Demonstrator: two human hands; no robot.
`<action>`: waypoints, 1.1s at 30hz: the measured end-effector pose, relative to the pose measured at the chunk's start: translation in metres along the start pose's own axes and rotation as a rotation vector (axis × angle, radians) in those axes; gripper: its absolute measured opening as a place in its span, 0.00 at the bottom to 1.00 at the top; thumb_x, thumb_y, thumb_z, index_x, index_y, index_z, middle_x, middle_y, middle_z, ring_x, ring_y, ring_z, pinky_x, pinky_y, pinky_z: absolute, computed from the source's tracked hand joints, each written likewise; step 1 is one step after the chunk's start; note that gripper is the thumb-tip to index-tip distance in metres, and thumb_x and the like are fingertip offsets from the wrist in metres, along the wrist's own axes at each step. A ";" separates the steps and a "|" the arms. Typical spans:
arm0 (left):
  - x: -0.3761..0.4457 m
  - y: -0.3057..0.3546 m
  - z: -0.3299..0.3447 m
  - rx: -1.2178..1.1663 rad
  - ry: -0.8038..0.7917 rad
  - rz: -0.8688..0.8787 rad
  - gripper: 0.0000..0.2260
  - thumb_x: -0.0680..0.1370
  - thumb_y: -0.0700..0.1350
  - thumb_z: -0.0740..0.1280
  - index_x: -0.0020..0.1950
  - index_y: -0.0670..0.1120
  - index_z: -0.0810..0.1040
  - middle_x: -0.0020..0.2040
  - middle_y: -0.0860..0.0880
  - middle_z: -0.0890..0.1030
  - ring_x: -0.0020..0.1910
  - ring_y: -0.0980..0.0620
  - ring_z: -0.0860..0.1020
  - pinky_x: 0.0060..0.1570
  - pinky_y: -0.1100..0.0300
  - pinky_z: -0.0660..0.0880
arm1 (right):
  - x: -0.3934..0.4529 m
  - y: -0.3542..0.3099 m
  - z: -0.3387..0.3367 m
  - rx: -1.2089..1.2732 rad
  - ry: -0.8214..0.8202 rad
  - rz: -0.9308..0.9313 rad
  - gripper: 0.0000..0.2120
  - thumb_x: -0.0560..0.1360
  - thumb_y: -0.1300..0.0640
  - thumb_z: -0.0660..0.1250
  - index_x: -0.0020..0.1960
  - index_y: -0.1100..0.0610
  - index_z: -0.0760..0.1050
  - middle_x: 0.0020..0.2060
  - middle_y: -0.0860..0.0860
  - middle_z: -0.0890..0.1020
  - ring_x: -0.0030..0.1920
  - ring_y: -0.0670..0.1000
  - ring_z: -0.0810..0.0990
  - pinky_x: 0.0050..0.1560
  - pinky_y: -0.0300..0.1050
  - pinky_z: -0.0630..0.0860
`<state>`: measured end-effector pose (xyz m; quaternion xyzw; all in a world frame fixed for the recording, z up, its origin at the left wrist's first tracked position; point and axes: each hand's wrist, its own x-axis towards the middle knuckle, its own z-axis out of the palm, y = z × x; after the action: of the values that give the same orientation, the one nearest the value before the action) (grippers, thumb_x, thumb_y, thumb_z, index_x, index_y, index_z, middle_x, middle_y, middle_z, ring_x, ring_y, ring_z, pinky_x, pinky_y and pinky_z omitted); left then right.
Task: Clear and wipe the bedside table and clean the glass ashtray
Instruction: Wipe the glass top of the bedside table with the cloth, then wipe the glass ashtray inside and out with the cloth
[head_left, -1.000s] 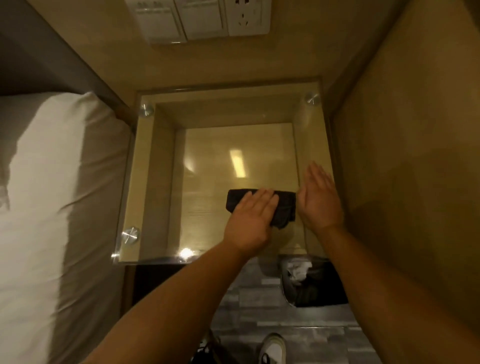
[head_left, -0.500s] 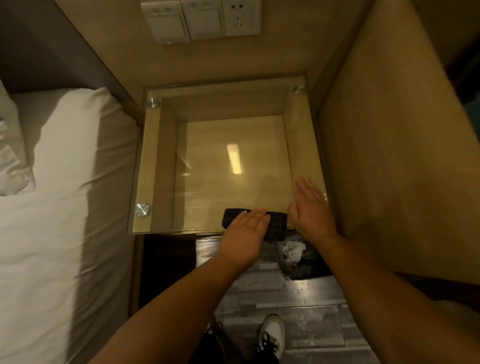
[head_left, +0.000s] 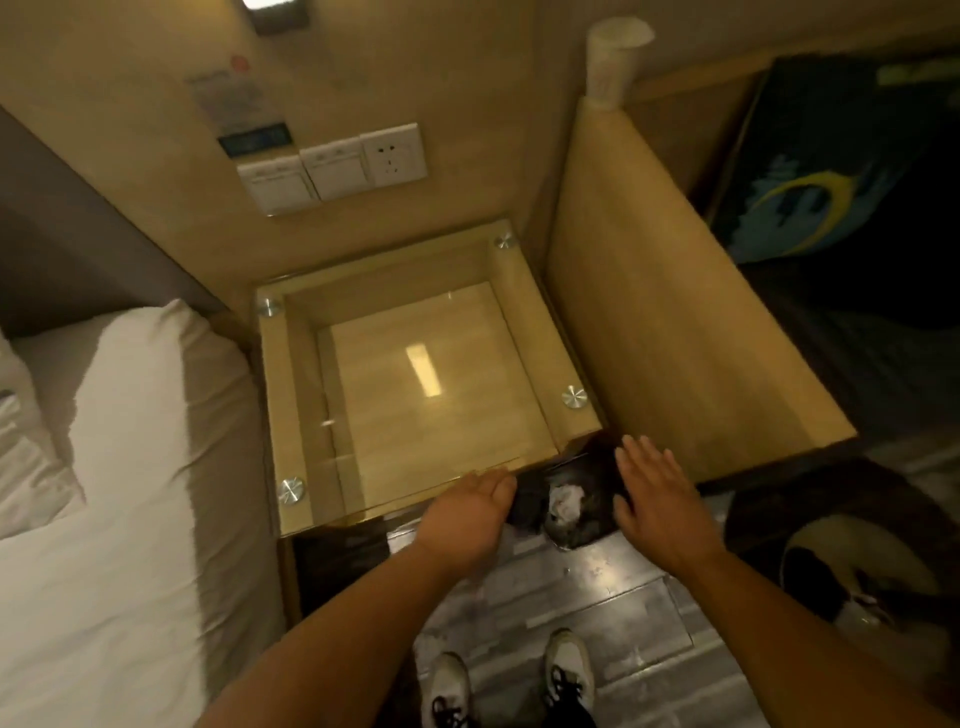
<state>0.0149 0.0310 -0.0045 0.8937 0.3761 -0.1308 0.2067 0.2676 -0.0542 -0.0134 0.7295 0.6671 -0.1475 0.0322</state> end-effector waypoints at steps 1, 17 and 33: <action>0.000 0.004 -0.008 0.017 0.001 0.030 0.26 0.80 0.42 0.57 0.77 0.45 0.54 0.77 0.44 0.57 0.73 0.41 0.59 0.72 0.50 0.57 | -0.015 0.007 -0.005 -0.029 0.004 0.065 0.28 0.77 0.49 0.57 0.73 0.62 0.62 0.73 0.59 0.63 0.74 0.58 0.58 0.73 0.53 0.49; 0.045 0.292 -0.030 0.206 0.044 0.580 0.28 0.78 0.38 0.56 0.78 0.43 0.51 0.77 0.43 0.56 0.75 0.44 0.55 0.73 0.56 0.42 | -0.290 0.135 -0.043 0.021 0.169 0.770 0.29 0.78 0.43 0.51 0.74 0.57 0.60 0.74 0.56 0.62 0.75 0.56 0.56 0.73 0.52 0.47; 0.110 0.636 0.098 0.280 0.063 0.847 0.27 0.78 0.36 0.56 0.77 0.42 0.52 0.77 0.43 0.57 0.76 0.48 0.54 0.72 0.58 0.41 | -0.499 0.392 0.035 0.115 0.150 0.974 0.29 0.80 0.46 0.50 0.76 0.59 0.53 0.76 0.56 0.56 0.76 0.56 0.51 0.73 0.51 0.41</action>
<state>0.5443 -0.3484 0.0389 0.9919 -0.0385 -0.0568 0.1072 0.6140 -0.5861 0.0230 0.9657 0.2400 -0.0989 0.0093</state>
